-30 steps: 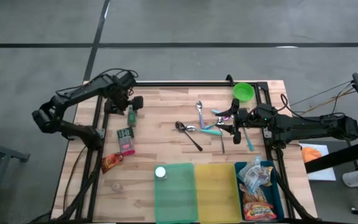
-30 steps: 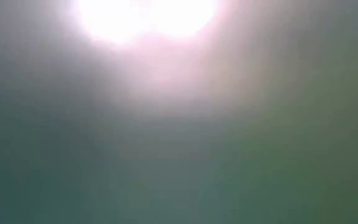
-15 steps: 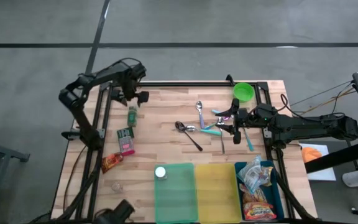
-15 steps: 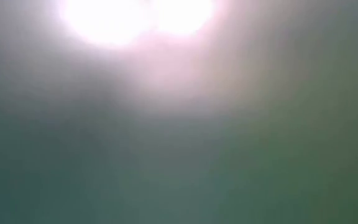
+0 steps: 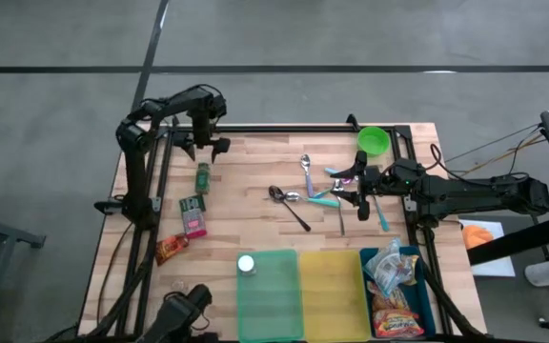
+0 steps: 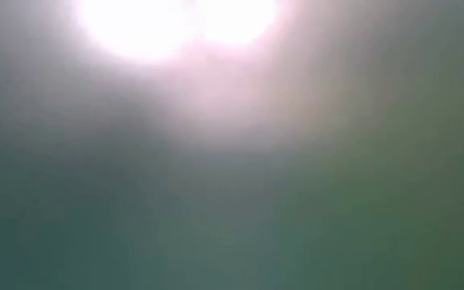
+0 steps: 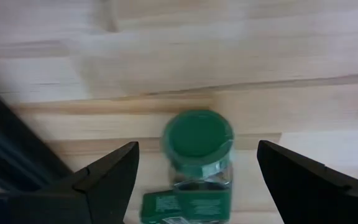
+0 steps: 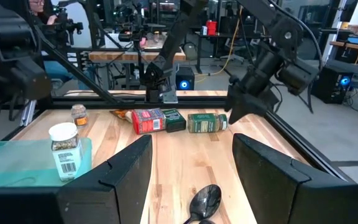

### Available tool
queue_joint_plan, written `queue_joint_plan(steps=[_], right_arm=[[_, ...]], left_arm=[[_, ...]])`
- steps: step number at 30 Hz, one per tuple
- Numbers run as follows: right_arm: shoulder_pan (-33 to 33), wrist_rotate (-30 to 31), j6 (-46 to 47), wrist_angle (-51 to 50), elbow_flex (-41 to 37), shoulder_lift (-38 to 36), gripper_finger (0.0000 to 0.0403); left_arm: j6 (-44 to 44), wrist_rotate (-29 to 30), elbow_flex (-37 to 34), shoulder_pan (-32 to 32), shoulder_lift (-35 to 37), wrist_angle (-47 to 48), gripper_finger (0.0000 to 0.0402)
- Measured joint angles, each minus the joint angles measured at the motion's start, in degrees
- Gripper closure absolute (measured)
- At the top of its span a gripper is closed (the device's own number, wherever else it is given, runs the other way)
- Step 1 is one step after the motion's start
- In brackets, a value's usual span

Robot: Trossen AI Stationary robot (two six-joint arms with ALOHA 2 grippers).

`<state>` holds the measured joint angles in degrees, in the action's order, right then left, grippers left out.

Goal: Pick & Place Food Item
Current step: Put the green seasoning bottle into the green bin

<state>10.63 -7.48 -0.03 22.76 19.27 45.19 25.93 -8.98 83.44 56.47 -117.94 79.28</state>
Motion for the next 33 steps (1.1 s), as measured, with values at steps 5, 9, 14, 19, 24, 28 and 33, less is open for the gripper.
queue_joint_plan(steps=[5, 9, 14, 19, 24, 28, 33], right_arm=[[0.0, 0.0, 0.0, 0.0, 0.0, 0.0, 0.0181], [0.0, 0.0, 0.0, 0.0, 0.0, 0.0, 0.0181], [0.0, 0.0, 0.0, 0.0, 0.0, 0.0, 0.0181], [0.0, 0.0, 0.0, 0.0, 0.0, 0.0, 0.0181], [0.0, 0.0, 0.0, 0.0, 0.0, 0.0, 0.0181], [0.0, 0.0, 0.0, 0.0, 0.0, 0.0, 0.0181], [0.0, 0.0, 0.0, 0.0, 0.0, 0.0, 0.0181]], left_arm=[[0.5, -1.0, -0.2, 0.0, -1.9, 0.3, 0.0072], [0.5, -1.1, -0.2, 0.0, -2.5, 0.3, 0.0072], [1.6, -2.1, -0.2, 0.0, -2.7, 1.1, 0.0072], [2.5, -1.7, -0.6, 0.0, -2.7, 1.8, 0.0072], [3.7, -0.5, -2.5, 0.0, -2.7, 0.2, 0.0072], [5.0, 0.0, -4.1, 0.0, -2.7, -0.7, 0.0072], [4.7, 0.0, -4.4, 0.0, -2.7, -1.6, 0.0073]])
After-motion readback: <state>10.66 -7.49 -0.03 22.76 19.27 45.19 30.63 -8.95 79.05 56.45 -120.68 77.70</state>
